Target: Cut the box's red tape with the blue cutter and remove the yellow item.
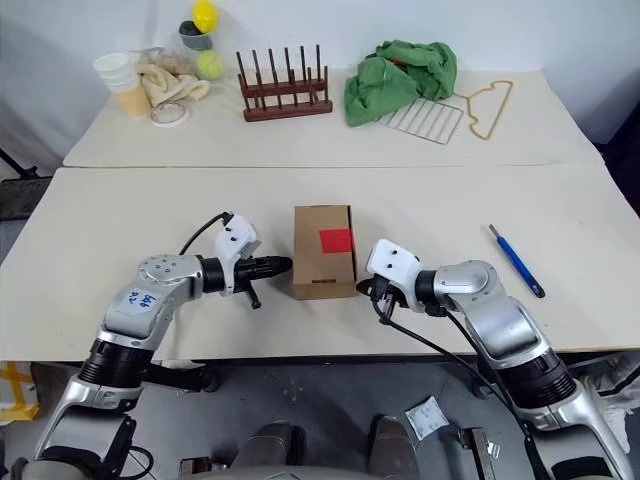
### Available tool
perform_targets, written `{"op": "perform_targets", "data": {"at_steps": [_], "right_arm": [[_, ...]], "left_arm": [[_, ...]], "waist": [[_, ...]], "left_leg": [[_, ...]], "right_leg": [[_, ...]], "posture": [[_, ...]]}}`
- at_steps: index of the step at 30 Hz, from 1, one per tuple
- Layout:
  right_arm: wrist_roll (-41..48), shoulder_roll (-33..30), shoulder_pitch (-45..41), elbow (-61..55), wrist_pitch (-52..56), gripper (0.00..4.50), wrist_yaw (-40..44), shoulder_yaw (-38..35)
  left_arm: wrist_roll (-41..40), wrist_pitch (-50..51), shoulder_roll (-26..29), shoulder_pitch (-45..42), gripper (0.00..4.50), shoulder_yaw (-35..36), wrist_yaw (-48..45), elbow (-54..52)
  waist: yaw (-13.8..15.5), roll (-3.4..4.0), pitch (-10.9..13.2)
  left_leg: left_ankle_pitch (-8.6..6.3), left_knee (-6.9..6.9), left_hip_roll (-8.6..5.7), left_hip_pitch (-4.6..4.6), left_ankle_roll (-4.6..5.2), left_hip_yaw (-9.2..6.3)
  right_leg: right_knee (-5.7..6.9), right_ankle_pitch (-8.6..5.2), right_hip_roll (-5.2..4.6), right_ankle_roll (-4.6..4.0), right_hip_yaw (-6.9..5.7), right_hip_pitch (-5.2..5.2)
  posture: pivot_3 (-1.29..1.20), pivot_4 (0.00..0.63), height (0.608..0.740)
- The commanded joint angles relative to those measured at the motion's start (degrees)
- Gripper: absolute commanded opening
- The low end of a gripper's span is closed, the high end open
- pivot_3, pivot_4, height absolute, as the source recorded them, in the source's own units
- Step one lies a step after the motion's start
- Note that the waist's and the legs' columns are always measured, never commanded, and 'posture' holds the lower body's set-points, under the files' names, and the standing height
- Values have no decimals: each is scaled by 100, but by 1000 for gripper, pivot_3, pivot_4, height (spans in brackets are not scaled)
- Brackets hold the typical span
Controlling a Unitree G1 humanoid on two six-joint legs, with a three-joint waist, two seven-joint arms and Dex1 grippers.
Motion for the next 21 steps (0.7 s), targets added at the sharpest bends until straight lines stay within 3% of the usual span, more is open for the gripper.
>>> {"op": "perform_targets", "data": {"at_steps": [1, 6, 9, 13, 20, 21], "right_arm": [[259, -212, 37, -378, 162, 15, 154, -292], [1137, -472, -23, -659, 1333, 15, 210, -1070], [1640, -503, -95, -679, 2141, 582, 56, -1555], [2077, -482, -384, -612, 2916, 1999, -162, -1878], [2378, 651, -1853, 295, 5030, 4423, -1413, -2288], [2394, 803, -1951, 386, 5129, 4467, -1519, -2379]], "left_arm": [[-115, -92, 200, 43, 0, 173, -125, -240], [-489, -49, 836, -131, 0, 395, -917, -309], [-890, -175, 1098, -382, 0, 490, -1561, -354], [-1063, -317, 973, -750, 0, 469, -1765, -270], [-329, -1036, 65, -1412, 0, -80, -1104, 634], [-255, -1122, 14, -1419, 0, -123, -1056, 709]], "waist": [[1, 0, 0], [0, 0, 0], [16, 0, 0], [68, 0, 0], [58, 0, 0], [51, 0, 0]], "left_leg": [[0, 0, 0, 0, 0, 0], [0, -1, 1, -1, 0, 0], [0, -1, 2, 0, 0, -2], [-1, 1, 0, -1, 1, 0], [0, 8, -1, 2, 1, 2], [0, 3, -1, 1, 1, 2]], "right_leg": [[0, 0, 0, 0, 0, 0], [-1, 0, 0, 0, 0, 0], [0, 0, 0, -1, -1, 0], [-2, 0, -1, -1, 0, 1], [15, 0, 0, -1, 3, 0], [16, 0, 0, -1, 3, -6]], "posture": [[0, 150, 740], [0, 150, 740], [0, 150, 740], [0, 150, 740], [0, 150, 740], [0, 150, 740]]}}
